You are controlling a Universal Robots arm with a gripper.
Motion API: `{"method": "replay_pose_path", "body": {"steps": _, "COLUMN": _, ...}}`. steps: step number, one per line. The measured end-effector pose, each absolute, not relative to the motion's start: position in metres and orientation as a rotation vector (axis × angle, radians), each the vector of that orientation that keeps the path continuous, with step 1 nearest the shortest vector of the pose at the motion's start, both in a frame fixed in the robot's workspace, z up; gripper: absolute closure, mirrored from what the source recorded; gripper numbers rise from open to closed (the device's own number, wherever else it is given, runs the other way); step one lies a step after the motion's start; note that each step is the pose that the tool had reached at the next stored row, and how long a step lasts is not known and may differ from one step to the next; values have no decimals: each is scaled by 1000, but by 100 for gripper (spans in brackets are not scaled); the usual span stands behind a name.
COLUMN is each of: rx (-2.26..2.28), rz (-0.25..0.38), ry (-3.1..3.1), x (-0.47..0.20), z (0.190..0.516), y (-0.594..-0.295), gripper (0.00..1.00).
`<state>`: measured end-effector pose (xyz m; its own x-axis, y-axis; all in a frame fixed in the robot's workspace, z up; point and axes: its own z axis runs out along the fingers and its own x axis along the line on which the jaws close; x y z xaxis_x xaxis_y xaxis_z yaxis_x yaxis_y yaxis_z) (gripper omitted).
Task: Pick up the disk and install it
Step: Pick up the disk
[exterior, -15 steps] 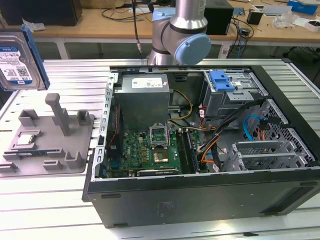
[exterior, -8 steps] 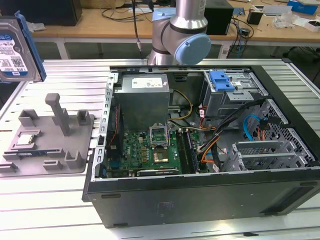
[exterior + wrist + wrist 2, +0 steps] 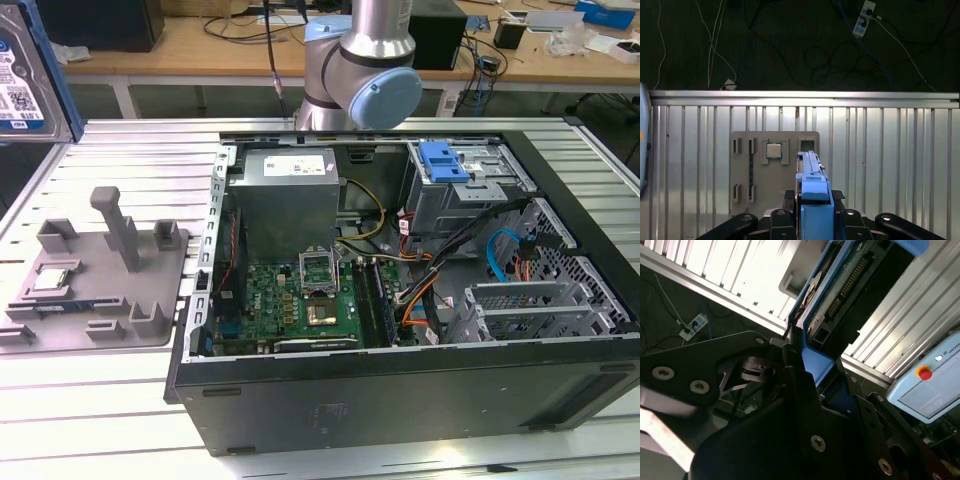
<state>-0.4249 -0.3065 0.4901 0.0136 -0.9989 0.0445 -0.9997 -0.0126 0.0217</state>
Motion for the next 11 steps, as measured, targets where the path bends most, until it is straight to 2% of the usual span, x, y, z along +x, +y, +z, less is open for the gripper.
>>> {"method": "replay_pose_path", "body": {"steps": 11, "rx": 2202, "rz": 25, "ry": -2174, "x": -422, "z": 492, "y": -307, "gripper": 63}}
